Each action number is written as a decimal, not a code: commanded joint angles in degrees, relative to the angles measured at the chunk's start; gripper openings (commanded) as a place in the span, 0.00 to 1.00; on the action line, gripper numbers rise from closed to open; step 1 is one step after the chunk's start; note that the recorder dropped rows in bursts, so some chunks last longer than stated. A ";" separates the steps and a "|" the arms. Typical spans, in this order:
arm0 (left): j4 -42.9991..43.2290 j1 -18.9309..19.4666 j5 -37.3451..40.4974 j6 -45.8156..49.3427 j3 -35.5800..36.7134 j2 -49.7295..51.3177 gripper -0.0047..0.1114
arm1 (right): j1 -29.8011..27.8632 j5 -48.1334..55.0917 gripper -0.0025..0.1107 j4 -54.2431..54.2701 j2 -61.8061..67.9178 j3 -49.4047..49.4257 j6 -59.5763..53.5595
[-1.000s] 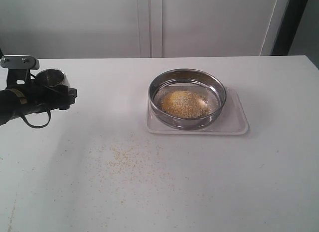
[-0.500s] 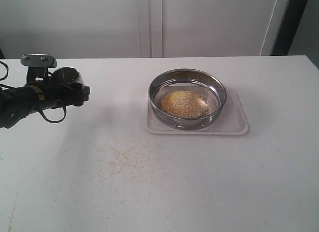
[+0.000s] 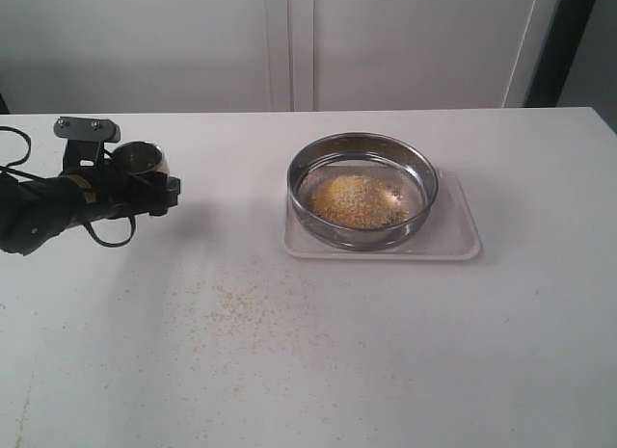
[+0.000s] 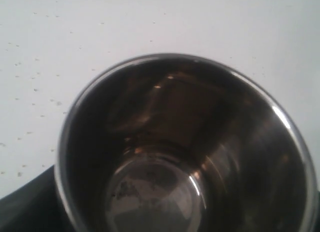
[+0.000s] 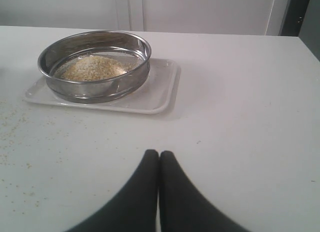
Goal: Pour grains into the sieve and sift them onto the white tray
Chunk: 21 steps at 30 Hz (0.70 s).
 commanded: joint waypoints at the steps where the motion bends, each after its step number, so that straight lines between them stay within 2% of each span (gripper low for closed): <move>1: 0.50 -0.12 -1.78 -0.49 -0.29 1.46 0.04 | -0.47 -0.10 0.02 -0.37 -0.36 0.35 -0.01; 21: 1.11 -0.12 -2.67 -0.36 -0.29 3.54 0.05 | -0.47 -0.10 0.02 -0.37 -0.36 0.35 -0.01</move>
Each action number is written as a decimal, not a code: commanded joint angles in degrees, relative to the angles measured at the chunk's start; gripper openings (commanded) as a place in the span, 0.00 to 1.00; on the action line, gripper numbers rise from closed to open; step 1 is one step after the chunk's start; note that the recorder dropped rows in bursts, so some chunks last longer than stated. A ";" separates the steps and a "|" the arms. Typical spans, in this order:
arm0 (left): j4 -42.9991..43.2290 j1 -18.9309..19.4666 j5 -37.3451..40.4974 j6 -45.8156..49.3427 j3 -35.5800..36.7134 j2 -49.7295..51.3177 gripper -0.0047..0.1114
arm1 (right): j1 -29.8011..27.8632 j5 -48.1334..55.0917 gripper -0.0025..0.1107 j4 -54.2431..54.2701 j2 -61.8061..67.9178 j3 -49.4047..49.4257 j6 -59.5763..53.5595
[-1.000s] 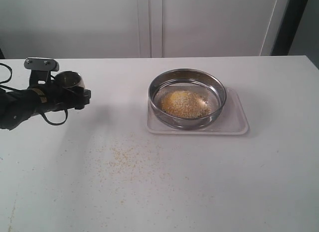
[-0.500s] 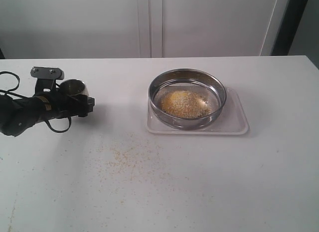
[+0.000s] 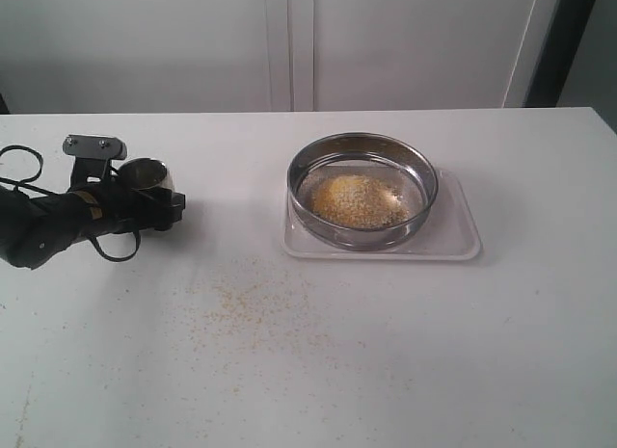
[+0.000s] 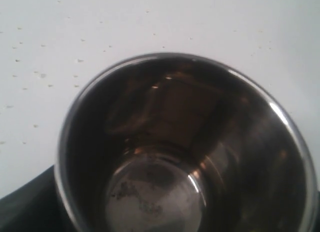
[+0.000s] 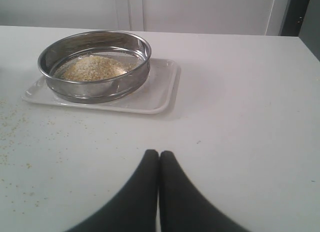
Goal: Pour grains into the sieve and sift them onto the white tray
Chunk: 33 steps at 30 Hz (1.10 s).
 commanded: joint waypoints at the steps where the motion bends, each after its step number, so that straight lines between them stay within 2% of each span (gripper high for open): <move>1: 0.73 -0.12 -0.47 -0.24 -0.08 0.04 0.08 | -0.47 -0.10 0.02 -0.37 -0.36 0.35 -0.01; 4: 1.92 -0.12 -1.40 0.24 -0.08 0.04 0.26 | -0.47 -0.10 0.02 -0.37 -0.36 0.35 -0.01; 8: 2.86 -0.01 -5.05 2.77 -0.08 0.04 0.74 | -0.47 -0.10 0.02 -0.37 -0.36 0.35 -0.01; 10: 3.81 0.10 -3.89 2.91 -0.08 -0.25 0.94 | -0.47 -0.10 0.02 -0.37 -0.36 0.35 -0.01; 28: 4.17 0.10 6.61 1.41 -0.08 -5.24 0.94 | -0.47 -0.10 0.02 -0.37 -0.36 0.35 -0.01; 33: 12.42 0.10 9.97 -7.46 -0.08 -8.63 0.94 | -0.47 -0.10 0.02 -0.37 -0.36 0.35 -0.01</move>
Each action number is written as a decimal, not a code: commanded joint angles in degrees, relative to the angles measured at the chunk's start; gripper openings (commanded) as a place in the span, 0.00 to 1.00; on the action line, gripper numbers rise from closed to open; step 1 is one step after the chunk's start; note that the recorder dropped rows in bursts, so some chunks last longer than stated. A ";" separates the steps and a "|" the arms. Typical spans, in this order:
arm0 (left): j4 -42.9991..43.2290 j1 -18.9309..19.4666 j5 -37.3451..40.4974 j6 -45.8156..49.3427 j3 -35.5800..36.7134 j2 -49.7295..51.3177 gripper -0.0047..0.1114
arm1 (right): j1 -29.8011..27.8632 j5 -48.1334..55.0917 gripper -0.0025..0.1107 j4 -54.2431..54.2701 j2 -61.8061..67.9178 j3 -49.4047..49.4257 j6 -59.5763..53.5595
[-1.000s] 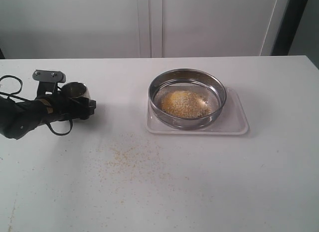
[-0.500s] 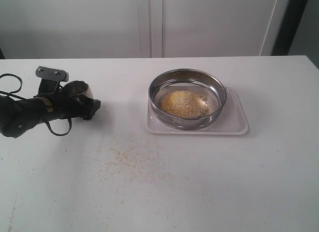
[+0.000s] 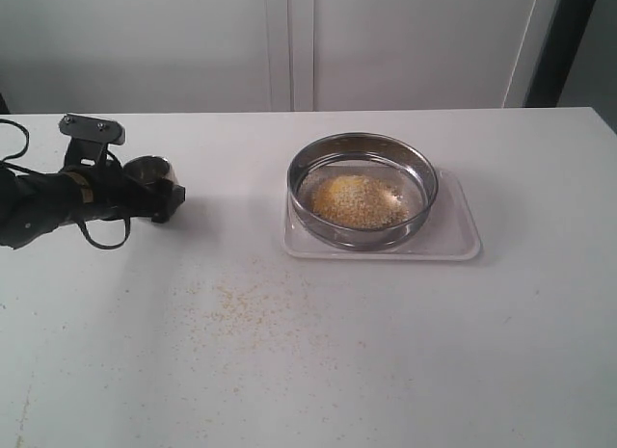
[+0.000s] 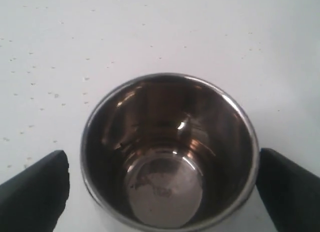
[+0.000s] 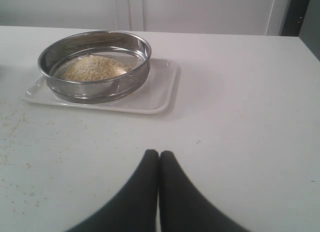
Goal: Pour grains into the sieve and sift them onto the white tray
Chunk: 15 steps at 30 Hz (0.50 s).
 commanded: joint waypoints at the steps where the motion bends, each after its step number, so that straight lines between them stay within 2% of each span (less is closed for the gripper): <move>1: 9.12 0.10 2.24 -8.24 -0.08 -3.45 0.94 | -0.47 -0.10 0.02 -0.37 -0.36 0.35 -0.01; 5: 11.42 0.10 9.24 -14.61 -0.08 -6.18 0.94 | -0.47 -0.10 0.02 -0.37 -0.36 0.35 -0.01; 9: 13.75 0.10 17.73 -15.23 0.03 -9.15 0.94 | -0.47 -0.10 0.02 -0.37 -0.36 0.35 -0.01; 15: 28.04 -0.01 18.72 -30.65 0.03 -13.60 0.94 | -0.47 -0.10 0.02 -0.37 -0.36 0.35 -0.01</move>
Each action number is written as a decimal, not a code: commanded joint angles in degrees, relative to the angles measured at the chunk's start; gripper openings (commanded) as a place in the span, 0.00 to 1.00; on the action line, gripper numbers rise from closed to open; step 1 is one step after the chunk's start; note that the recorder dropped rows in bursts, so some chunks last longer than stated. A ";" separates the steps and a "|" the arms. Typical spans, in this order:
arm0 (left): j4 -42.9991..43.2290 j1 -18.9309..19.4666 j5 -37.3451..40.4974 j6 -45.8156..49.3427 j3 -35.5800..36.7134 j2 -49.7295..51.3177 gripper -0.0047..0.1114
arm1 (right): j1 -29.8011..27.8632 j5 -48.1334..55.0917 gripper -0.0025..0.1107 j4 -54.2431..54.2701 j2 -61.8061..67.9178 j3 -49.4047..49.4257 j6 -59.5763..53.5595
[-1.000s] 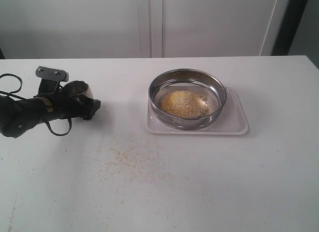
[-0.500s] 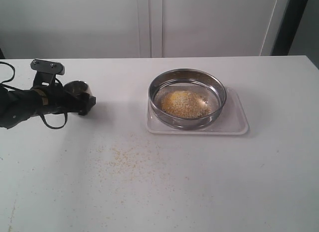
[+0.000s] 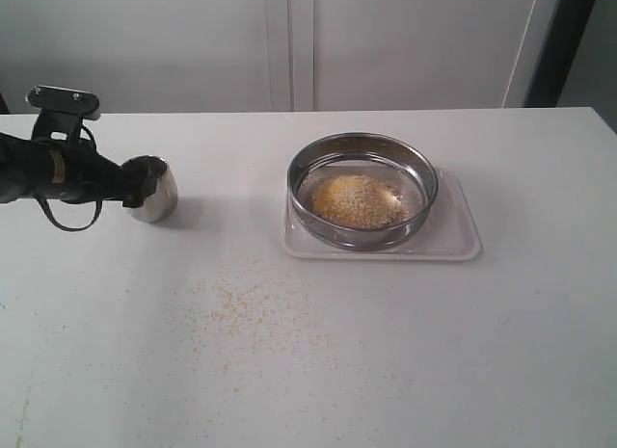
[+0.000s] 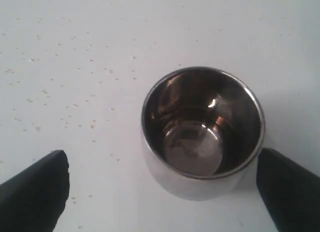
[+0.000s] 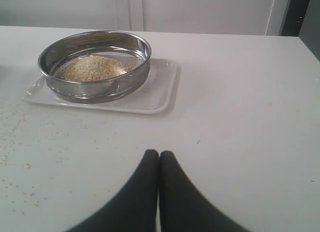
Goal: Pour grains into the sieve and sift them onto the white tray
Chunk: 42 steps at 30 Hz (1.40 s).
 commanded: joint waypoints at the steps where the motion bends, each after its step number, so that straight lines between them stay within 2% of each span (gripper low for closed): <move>1: 12.09 -0.01 0.18 -13.38 0.03 -3.93 0.94 | -0.47 -0.10 0.02 -0.37 -0.36 0.35 -0.01; 7: 32.31 -0.01 -7.98 -32.70 0.03 -6.44 0.94 | -0.47 -0.10 0.02 -0.37 -0.36 0.35 -0.01; 11: 47.82 -0.01 -9.06 -48.12 0.03 -7.87 0.94 | -0.47 -0.10 0.02 -0.37 -0.36 0.35 -0.01; 13: 49.11 0.15 -9.06 -51.63 0.28 -8.60 0.91 | -0.47 -0.10 0.02 -0.37 -0.36 0.35 -0.01; 15: 49.11 0.68 -8.39 -51.63 0.64 -10.21 0.71 | -0.47 -0.10 0.02 -0.37 -0.36 0.35 -0.01; 16: 49.11 0.82 -8.45 -51.26 0.64 -11.85 0.48 | -0.47 -0.10 0.02 -0.37 -0.36 0.35 -0.01; 17: 49.11 0.94 -9.22 -50.64 0.64 -12.63 0.37 | -0.47 -0.10 0.02 -0.37 -0.36 0.35 -0.01; 18: 49.11 1.31 -10.84 -50.35 0.64 -14.70 0.08 | -0.47 -0.10 0.02 -0.37 -0.36 0.35 -0.01; 21: 49.11 1.31 -11.06 -43.96 0.64 -18.76 0.04 | -0.47 -0.10 0.02 -0.37 -0.36 0.35 -0.01; 23: 49.11 1.31 -1.04 -32.55 0.64 -22.17 0.04 | -0.47 -0.10 0.02 -0.37 -0.36 0.35 -0.01; 25: 49.11 1.31 12.78 -21.12 0.64 -24.73 0.04 | -0.47 -0.10 0.02 -0.37 -0.36 0.35 -0.01; 27: 49.11 1.31 28.57 -16.73 0.64 -26.60 0.04 | -0.47 -0.10 0.02 -0.37 -0.36 0.35 -0.01; 28: 47.58 1.31 37.36 -16.84 0.64 -27.15 0.04 | -0.47 -0.10 0.02 -0.37 -0.36 0.35 -0.01; 29: 42.10 1.31 42.98 -16.59 0.64 -27.70 0.04 | -0.47 -0.10 0.02 -0.37 -0.36 0.35 -0.01; 30: 36.96 1.31 45.09 -15.80 0.64 -27.99 0.04 | -0.47 -0.10 0.02 -0.37 -0.36 0.35 -0.01; 33: 19.02 1.31 45.71 -7.00 0.64 -28.14 0.04 | -0.47 -0.10 0.02 -0.37 -0.36 0.35 -0.01; 39: -27.56 1.31 45.19 34.05 0.64 -29.18 0.04 | -0.47 -0.10 0.02 -0.37 -0.36 0.35 -0.01; 41: -38.77 1.31 45.99 43.36 0.64 -29.58 0.04 | -0.47 -0.10 0.02 -0.37 -0.36 0.35 -0.01; 42: -41.45 1.31 46.61 45.71 0.69 -29.69 0.04 | -0.47 -0.10 0.02 -0.37 -0.36 0.35 -0.01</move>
